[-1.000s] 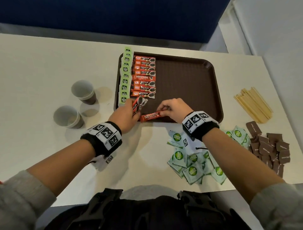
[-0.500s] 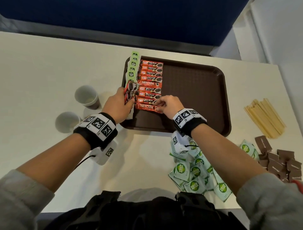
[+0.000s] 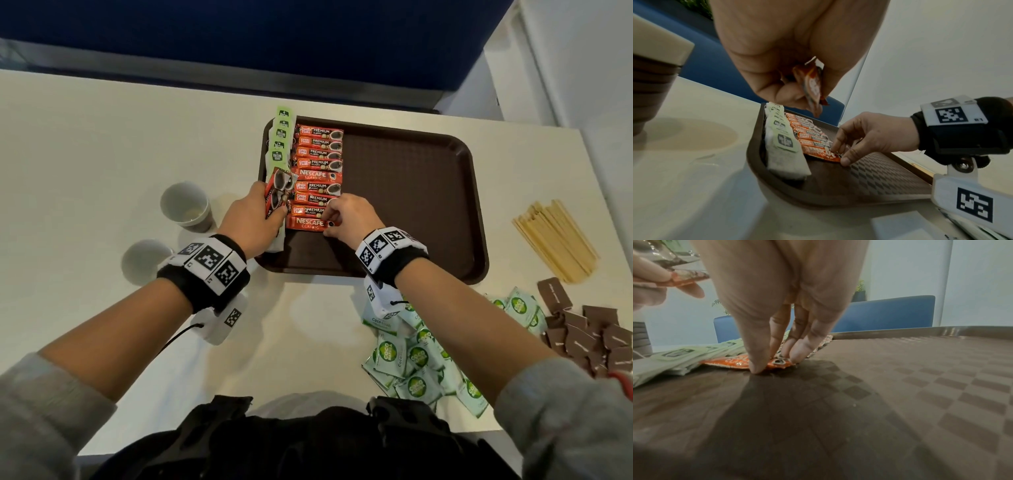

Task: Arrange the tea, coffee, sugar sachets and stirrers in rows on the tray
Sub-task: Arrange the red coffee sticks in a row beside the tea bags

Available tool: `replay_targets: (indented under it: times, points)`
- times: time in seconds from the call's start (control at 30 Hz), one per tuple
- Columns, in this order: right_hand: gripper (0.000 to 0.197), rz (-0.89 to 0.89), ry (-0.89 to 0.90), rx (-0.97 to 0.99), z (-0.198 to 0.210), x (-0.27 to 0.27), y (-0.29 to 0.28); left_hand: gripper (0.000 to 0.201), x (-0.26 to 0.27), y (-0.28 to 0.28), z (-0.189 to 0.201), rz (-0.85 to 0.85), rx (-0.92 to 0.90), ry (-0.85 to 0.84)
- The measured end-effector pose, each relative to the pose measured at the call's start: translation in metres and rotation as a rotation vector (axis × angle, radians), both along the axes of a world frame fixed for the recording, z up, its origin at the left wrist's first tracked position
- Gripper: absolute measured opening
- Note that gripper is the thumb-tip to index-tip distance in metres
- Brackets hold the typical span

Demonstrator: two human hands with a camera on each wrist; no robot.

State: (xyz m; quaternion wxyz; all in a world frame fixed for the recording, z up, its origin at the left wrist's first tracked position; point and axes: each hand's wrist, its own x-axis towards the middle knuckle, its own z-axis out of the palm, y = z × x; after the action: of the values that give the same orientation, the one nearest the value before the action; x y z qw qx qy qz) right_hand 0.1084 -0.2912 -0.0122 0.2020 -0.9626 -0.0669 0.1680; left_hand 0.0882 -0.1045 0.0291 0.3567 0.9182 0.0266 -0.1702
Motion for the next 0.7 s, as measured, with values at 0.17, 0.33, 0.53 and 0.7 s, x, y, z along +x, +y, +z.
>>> replay_targets:
  times: [0.17,0.33,0.53,0.7]
  points:
    - [0.025,-0.007,-0.006,0.015,-0.002,0.0,-0.001,0.04,0.0,0.001,-0.002,-0.011,-0.015,0.001]
    - [0.022,-0.058,-0.084,0.143,0.006,0.001,0.001,0.04,-0.001,0.001,-0.005,-0.046,-0.032,0.029]
    - [0.028,-0.126,-0.014,0.445,0.029,0.004,0.011,0.039,-0.003,-0.003,-0.009,-0.086,-0.127,0.058]
    - [0.026,-0.125,0.114,0.533,0.033,0.006,0.012,0.033,-0.003,-0.001,-0.008,-0.062,-0.169,0.044]
